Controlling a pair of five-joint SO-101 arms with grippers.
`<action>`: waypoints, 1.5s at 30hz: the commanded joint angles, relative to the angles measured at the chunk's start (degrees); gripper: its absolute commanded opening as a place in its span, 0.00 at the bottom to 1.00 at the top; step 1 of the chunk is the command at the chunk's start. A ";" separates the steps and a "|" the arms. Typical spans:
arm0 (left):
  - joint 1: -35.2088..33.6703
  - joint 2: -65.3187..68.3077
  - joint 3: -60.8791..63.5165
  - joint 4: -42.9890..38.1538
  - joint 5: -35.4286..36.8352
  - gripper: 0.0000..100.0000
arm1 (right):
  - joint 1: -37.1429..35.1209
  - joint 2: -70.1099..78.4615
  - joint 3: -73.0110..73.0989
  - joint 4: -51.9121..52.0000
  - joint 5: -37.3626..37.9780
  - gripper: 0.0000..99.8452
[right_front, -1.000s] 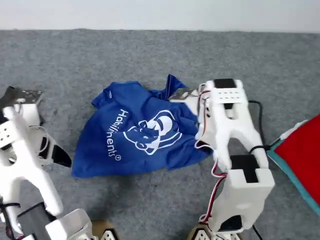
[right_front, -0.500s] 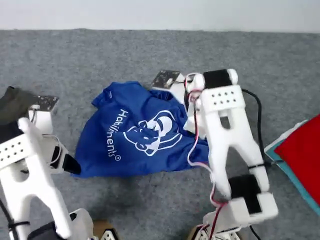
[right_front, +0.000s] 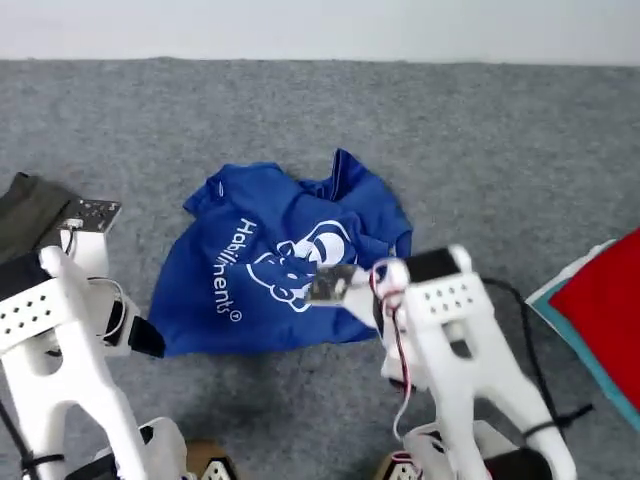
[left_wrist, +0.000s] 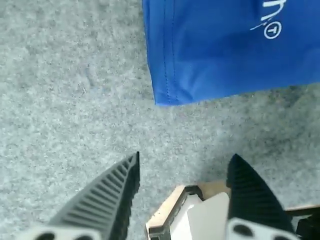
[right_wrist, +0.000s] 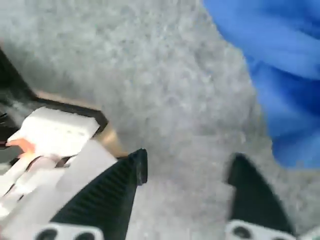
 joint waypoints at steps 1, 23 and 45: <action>0.35 -1.67 -0.22 1.49 -0.79 0.27 | -0.31 -2.95 5.36 -8.31 0.35 0.12; 0.35 -1.67 -0.22 1.49 -0.70 0.27 | 0.04 33.45 -16.26 -22.29 -2.90 0.20; 0.35 -1.58 0.92 1.49 -0.79 0.25 | -0.40 33.89 -29.63 8.84 7.91 0.03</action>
